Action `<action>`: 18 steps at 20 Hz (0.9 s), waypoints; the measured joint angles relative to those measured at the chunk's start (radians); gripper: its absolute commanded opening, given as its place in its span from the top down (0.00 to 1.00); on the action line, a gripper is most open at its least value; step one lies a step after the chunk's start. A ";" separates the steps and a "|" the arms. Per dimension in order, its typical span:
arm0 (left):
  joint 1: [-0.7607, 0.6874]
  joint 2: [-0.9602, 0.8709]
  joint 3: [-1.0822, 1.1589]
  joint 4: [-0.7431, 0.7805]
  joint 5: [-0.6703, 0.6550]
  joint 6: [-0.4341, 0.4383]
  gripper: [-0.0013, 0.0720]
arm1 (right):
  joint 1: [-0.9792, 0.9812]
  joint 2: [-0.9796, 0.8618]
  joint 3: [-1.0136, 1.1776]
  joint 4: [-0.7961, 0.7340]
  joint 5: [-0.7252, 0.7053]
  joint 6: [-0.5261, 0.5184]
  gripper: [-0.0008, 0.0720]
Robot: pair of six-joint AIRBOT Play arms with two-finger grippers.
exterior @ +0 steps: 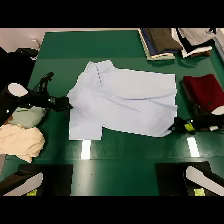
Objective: Fold the shirts.
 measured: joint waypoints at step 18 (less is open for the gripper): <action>-0.001 0.299 1.090 0.106 0.048 -0.079 0.95 | -0.068 0.279 1.331 0.034 0.187 0.042 0.96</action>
